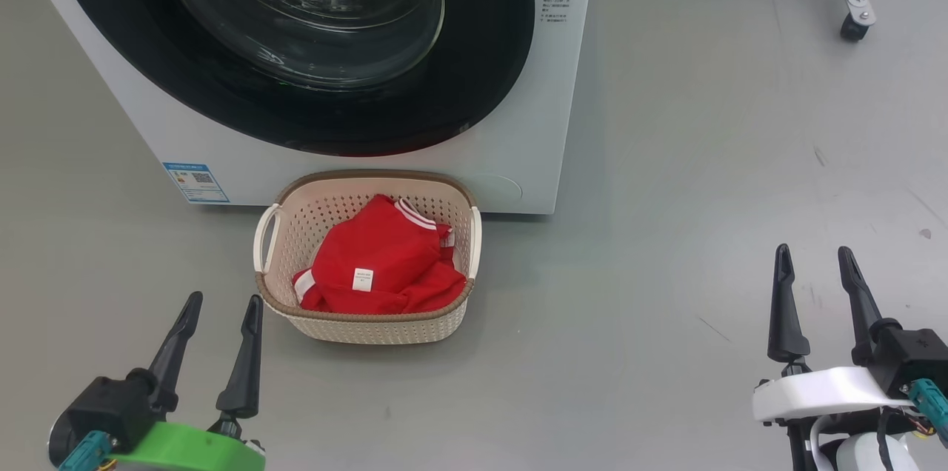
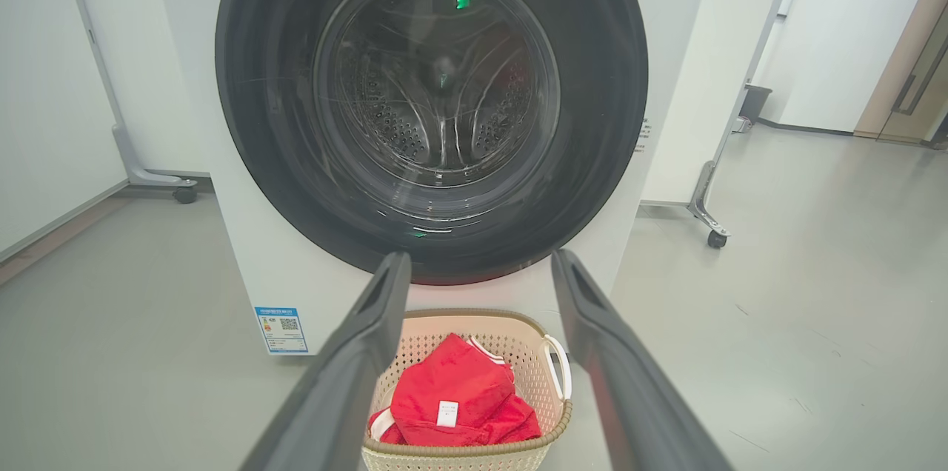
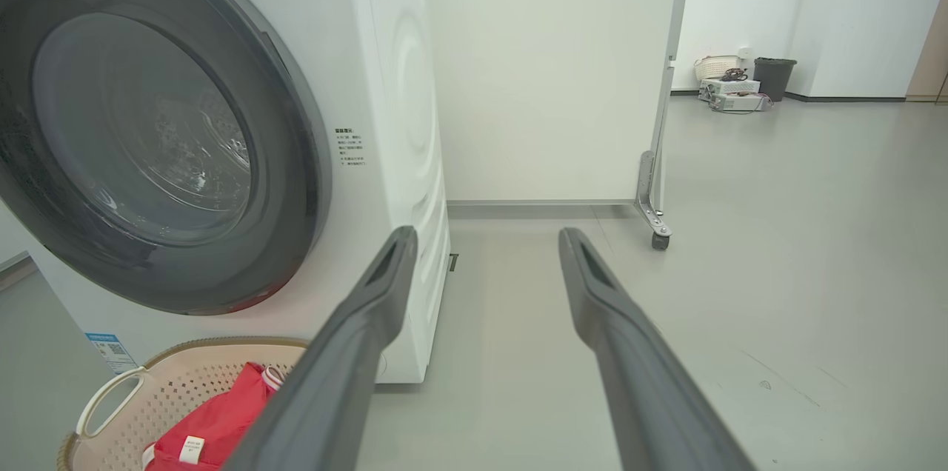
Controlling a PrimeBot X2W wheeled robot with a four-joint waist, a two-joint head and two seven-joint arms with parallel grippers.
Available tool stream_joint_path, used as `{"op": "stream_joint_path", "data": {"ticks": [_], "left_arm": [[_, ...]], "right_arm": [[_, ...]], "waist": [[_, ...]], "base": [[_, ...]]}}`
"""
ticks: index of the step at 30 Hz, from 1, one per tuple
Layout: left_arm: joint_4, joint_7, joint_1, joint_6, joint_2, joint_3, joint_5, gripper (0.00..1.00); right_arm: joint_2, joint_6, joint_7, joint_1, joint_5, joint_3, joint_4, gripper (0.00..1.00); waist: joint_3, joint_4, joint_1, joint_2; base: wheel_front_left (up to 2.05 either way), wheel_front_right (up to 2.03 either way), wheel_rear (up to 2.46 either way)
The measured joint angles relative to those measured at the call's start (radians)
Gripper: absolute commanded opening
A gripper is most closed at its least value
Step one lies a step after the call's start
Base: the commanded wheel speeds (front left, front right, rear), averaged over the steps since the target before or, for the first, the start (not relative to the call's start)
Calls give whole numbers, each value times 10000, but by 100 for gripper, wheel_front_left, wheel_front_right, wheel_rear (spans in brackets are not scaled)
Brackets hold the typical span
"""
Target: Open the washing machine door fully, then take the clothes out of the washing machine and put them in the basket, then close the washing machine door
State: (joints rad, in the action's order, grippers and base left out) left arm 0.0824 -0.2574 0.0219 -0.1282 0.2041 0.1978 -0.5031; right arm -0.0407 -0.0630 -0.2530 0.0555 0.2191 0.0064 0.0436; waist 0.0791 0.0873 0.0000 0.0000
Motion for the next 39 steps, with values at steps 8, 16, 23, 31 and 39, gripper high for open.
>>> {"op": "stream_joint_path", "data": {"ticks": [8, 16, 23, 31, 39], "left_arm": [[-2, 0, 13, 0, -2, -12, -77, 100], [-12, 0, 15, 0, 0, -13, -153, 100], [-17, 0, 16, 0, 0, -29, -148, 100], [-27, 0, 23, 0, 0, -94, -146, 100], [297, 10, 50, 0, -176, 12, -148, 0]], "right_arm": [[2, 0, 0, 18, 0, -12, -2, 100], [4, 0, 0, 18, 2, -8, -4, 100], [4, 4, 0, 18, 0, -12, -4, 100], [6, 4, 0, 18, 2, 0, -4, 100], [96, 0, 13, 103, 2, 13, 320, 0]], "waist": [[19, 30, 0, 0], [24, 34, 0, 0], [14, 40, 0, 0], [12, 53, 0, 0], [10, 54, 0, 0]], "base": [[0, 0, 0], [0, 0, 0], [0, 0, 0], [0, 0, 0], [0, 0, 0]]}}
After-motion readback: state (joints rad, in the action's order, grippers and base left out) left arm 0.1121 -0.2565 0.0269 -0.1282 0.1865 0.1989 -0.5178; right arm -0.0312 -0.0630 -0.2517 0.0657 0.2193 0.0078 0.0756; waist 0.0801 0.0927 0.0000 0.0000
